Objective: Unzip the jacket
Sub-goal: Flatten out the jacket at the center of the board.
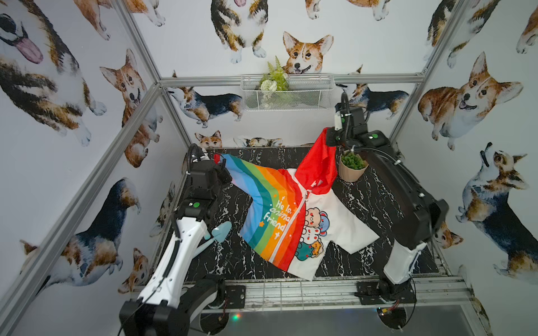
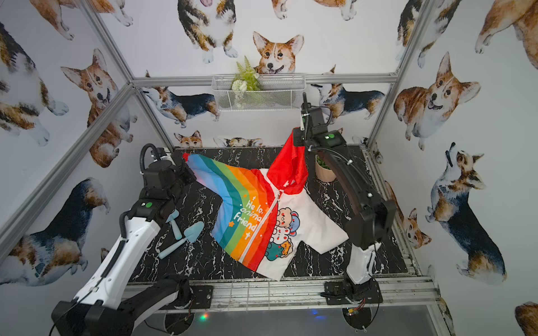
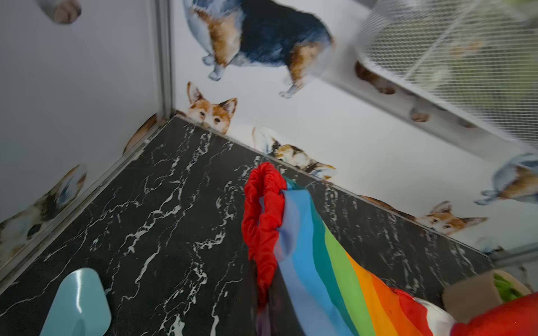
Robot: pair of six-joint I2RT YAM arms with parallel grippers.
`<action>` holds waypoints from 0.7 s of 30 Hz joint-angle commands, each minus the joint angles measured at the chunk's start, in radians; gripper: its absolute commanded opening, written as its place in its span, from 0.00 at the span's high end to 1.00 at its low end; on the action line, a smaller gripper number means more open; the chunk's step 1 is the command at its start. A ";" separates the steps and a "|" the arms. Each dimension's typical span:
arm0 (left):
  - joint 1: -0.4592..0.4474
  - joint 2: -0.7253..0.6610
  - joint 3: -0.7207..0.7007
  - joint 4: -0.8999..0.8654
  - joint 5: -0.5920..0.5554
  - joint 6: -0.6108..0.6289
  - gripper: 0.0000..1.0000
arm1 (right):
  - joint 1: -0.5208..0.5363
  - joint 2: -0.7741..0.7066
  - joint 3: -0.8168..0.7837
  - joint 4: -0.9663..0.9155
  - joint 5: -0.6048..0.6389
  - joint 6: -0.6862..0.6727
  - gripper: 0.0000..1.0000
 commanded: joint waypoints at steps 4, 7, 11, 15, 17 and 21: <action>0.114 0.202 0.043 0.019 -0.016 -0.077 0.00 | 0.063 0.322 0.278 -0.053 -0.158 0.022 0.19; 0.163 0.231 0.062 -0.033 -0.014 -0.085 0.00 | 0.068 0.329 0.292 -0.079 -0.109 0.028 0.01; 0.209 0.216 0.041 -0.051 -0.001 -0.091 0.00 | 0.066 0.241 0.187 -0.075 -0.001 0.051 0.03; 0.215 0.207 0.019 -0.024 0.091 -0.062 0.00 | 0.036 0.080 -0.035 -0.063 0.047 0.165 0.16; 0.195 0.203 -0.003 0.030 0.212 -0.035 0.00 | 0.020 -0.036 -0.218 -0.018 0.054 0.229 0.18; 0.012 0.210 -0.011 0.054 0.257 0.054 0.00 | 0.001 -0.320 -0.622 0.102 0.094 0.312 0.18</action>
